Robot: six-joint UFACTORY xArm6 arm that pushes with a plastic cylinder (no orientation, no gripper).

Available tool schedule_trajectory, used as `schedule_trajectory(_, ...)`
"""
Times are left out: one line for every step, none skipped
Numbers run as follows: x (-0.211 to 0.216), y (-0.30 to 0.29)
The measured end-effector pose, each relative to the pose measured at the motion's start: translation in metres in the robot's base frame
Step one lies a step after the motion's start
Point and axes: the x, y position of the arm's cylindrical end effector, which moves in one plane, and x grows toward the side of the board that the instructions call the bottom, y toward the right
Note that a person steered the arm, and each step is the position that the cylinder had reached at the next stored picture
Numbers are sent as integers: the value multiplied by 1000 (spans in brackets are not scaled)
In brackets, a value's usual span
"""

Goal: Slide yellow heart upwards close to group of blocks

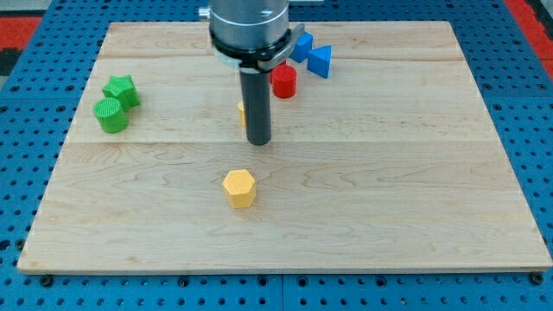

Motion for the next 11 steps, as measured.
schedule_trajectory(-25,2)
schedule_trajectory(-34,2)
schedule_trajectory(-28,2)
schedule_trajectory(-7,2)
schedule_trajectory(1,1)
schedule_trajectory(-2,-1)
schedule_trajectory(-7,-1)
schedule_trajectory(-16,-4)
schedule_trajectory(-17,-4)
schedule_trajectory(-4,29)
schedule_trajectory(67,56)
